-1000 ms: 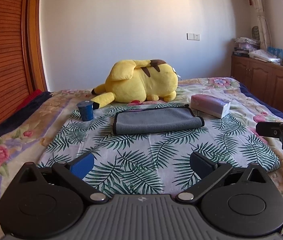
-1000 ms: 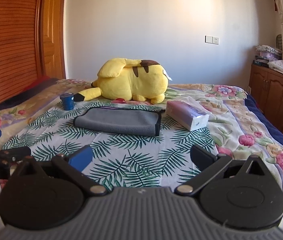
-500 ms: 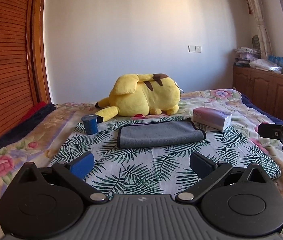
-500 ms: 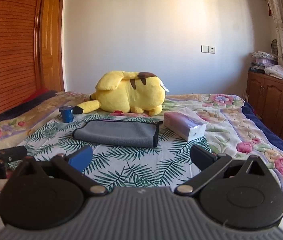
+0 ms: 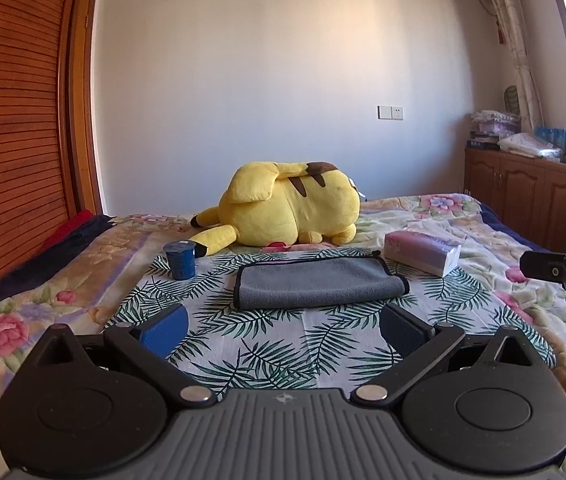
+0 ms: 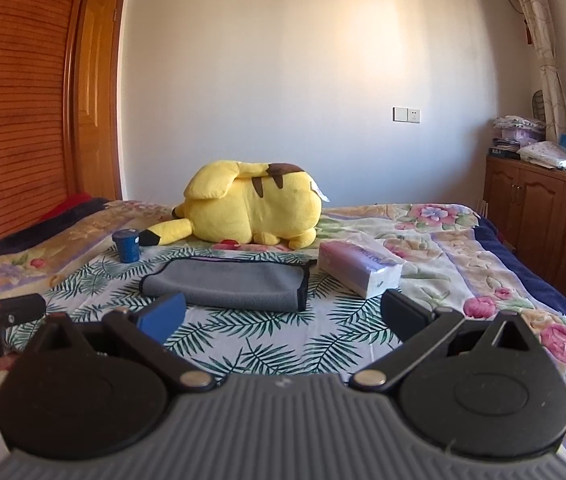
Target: Fold towel
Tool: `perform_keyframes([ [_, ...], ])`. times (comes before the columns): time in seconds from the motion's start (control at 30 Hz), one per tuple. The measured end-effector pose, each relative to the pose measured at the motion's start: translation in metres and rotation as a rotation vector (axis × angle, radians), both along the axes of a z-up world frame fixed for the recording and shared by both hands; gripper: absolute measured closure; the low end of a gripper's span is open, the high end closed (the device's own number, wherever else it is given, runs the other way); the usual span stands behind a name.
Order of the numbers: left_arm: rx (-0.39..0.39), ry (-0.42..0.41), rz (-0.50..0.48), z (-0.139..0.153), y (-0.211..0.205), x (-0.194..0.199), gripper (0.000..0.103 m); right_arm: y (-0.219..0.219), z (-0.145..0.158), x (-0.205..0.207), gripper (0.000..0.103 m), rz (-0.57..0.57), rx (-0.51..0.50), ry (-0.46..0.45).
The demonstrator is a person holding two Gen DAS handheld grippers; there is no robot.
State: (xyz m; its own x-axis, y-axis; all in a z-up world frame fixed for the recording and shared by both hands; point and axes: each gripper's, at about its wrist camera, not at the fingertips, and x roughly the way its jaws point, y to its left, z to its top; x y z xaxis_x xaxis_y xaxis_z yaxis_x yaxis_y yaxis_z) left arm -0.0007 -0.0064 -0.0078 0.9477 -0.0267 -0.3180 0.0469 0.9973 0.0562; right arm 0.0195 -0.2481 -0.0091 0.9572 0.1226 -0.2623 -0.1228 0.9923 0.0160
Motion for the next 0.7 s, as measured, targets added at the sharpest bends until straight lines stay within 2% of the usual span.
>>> perform_keyframes([
  [0.7,0.006,-0.005,0.005,0.0009,0.0004,0.0007,0.016,-0.0031,-0.0003,-0.0004,0.0,-0.013,0.008,-0.01],
])
